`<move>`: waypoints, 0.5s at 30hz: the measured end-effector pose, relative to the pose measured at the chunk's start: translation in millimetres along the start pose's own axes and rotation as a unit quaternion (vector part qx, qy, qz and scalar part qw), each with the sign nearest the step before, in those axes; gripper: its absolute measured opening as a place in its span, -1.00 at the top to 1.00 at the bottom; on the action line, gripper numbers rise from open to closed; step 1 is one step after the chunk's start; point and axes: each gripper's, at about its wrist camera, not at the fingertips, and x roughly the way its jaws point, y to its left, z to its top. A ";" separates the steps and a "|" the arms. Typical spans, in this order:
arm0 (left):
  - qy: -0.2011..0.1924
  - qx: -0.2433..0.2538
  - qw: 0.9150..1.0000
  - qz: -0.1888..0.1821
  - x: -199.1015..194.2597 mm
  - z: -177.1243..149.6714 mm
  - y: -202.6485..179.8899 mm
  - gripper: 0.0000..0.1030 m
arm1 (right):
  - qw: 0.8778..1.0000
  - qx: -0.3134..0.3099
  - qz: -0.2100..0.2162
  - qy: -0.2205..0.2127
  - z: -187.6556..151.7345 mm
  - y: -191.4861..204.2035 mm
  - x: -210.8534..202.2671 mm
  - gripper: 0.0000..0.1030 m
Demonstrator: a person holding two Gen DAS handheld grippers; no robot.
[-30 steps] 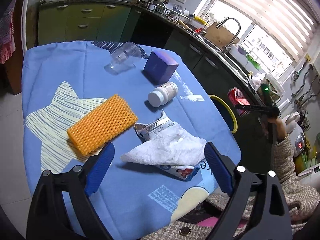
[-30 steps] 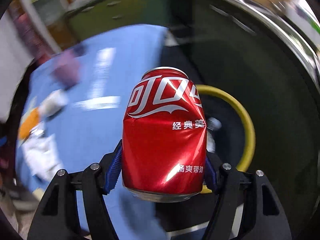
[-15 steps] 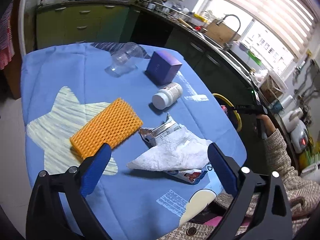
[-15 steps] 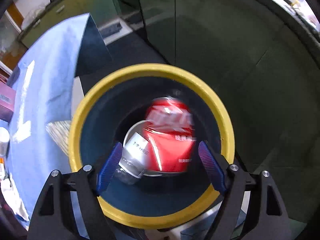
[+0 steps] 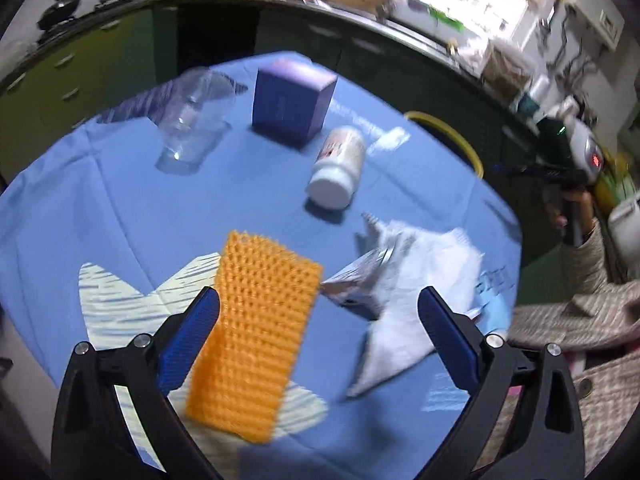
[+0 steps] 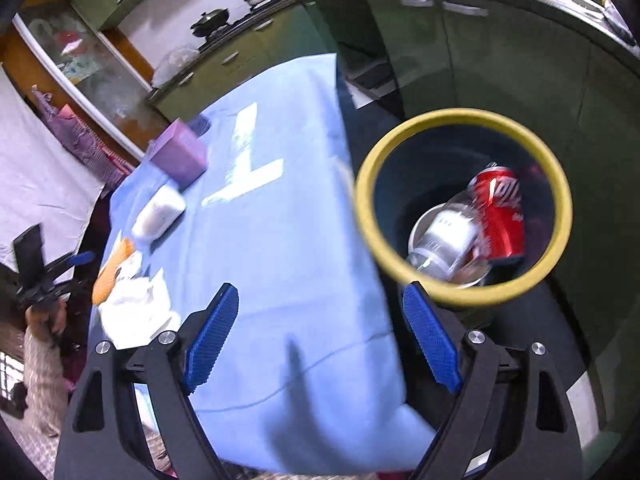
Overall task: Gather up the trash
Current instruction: 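Grasp the orange foam net sleeve with the left tool and lift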
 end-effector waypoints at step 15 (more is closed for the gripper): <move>0.062 0.062 0.995 0.051 34.3 -15.6 17.7 -0.41 | 1.000 -0.015 0.019 0.011 -5.3 35.6 10.4 -0.63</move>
